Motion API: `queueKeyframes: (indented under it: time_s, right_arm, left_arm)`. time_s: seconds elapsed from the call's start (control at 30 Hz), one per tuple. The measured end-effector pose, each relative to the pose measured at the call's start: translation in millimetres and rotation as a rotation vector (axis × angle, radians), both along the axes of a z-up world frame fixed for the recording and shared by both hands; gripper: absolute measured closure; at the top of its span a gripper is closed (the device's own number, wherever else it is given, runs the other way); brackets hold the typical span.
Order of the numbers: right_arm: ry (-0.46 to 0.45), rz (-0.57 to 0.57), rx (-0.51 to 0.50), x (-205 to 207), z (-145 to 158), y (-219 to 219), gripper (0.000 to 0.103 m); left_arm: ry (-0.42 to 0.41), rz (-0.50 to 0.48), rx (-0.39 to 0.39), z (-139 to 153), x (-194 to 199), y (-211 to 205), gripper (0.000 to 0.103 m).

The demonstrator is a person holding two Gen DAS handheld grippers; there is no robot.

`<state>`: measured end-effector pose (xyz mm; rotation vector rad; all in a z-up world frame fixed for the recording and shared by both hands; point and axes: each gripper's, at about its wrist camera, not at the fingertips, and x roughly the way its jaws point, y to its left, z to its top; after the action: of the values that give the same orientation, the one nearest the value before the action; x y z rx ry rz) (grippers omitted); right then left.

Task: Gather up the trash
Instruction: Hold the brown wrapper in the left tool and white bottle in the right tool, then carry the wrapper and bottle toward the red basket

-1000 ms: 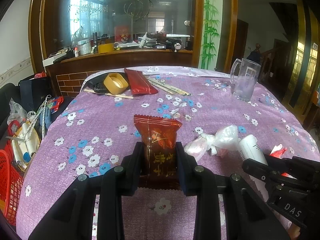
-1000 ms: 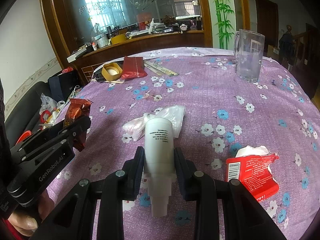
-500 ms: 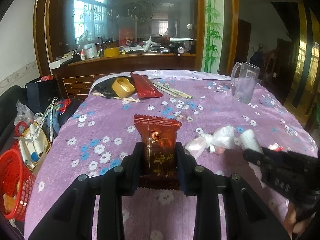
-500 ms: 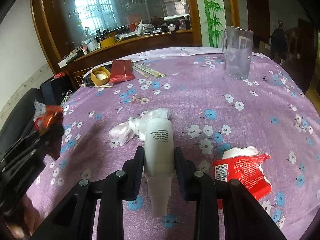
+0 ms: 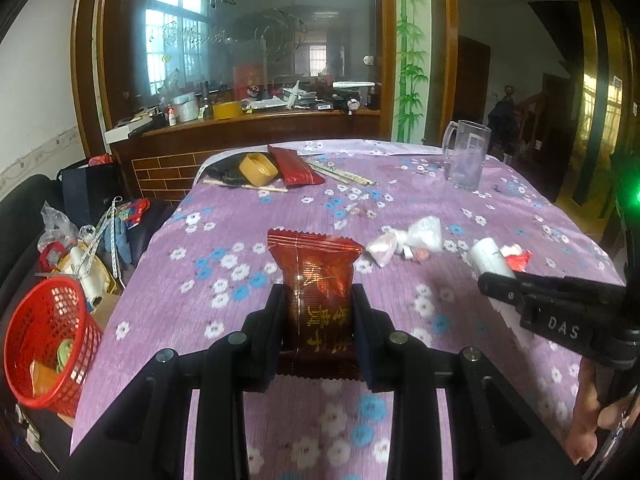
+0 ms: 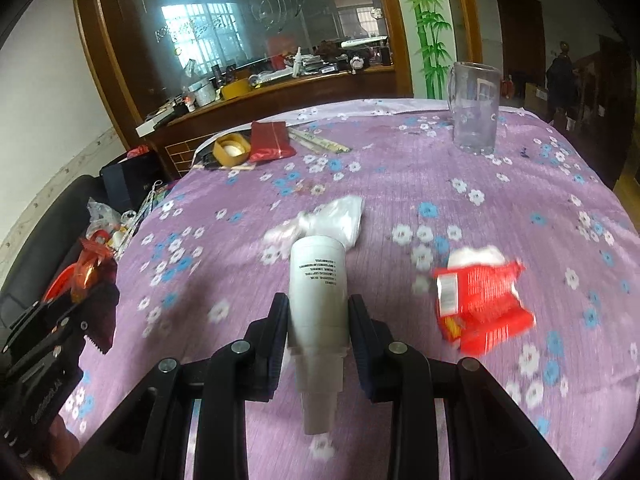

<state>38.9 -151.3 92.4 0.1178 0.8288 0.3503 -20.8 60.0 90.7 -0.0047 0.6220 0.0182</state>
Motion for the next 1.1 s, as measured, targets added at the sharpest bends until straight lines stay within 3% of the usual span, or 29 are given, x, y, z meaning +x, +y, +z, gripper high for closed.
queueKeyframes:
  time_s: [0.43,1.1]
  right_arm:
    - [-0.024,0.055,0.007,-72,7,20,0.070]
    - [-0.035,0.101,-0.029,-84,14,46,0.070]
  left_arm:
    - [0.006,0.007,-0.024,-8,-51,16,0.073]
    - [0.013,0.010,0.002,-17,-61,15,0.073]
